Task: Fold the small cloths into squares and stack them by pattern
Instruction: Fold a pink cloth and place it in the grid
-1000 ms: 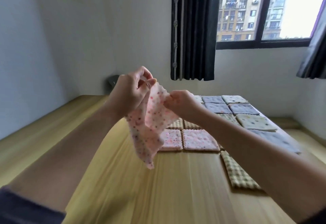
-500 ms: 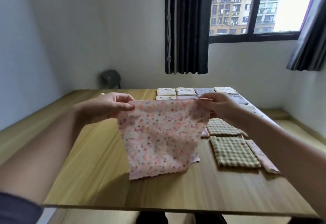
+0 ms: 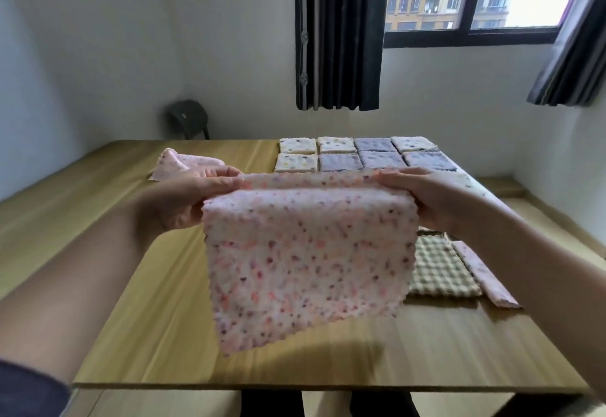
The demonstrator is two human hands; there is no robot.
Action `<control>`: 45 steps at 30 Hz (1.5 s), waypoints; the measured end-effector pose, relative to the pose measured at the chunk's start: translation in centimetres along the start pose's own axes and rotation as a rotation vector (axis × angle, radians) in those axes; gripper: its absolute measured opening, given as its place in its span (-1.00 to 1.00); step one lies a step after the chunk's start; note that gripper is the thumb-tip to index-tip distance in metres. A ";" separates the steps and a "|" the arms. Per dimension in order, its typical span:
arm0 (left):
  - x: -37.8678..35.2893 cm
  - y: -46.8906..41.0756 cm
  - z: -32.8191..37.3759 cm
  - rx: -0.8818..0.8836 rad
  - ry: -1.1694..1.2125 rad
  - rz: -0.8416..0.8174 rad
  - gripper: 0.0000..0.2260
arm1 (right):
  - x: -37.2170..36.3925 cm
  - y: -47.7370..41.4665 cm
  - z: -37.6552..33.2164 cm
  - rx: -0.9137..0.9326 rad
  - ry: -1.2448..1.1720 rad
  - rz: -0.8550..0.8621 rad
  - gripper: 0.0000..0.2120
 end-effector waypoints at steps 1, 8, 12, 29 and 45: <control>0.1 -0.4 -0.9 0.033 -0.031 0.028 -0.85 | 0.3 -0.5 0.8 -0.018 0.038 0.047 -0.89; 2.6 -3.7 -6.5 0.036 -0.644 0.299 -0.94 | 1.7 -5.5 4.3 0.172 0.646 0.287 -0.77; 2.4 -4.0 -7.8 -0.013 -0.881 0.364 -0.93 | 1.4 -6.5 5.4 0.241 0.906 0.333 -0.91; -6.0 6.9 -10.3 -0.332 -1.126 0.022 -0.41 | -6.0 4.5 11.2 0.325 1.135 -0.037 -0.47; -8.8 14.6 -10.7 -0.639 -1.270 -0.193 -0.62 | -7.2 12.7 13.9 0.442 1.307 -0.229 -0.49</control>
Point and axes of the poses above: each hand's wrist, its own y-axis away from the middle knuckle, its own x-axis out of the back of the hand, z = x × y, the point moved 10 cm from there along -y, towards the middle knuckle, and after that the axes turned 5 degrees about -x, right-handed, at the moved point
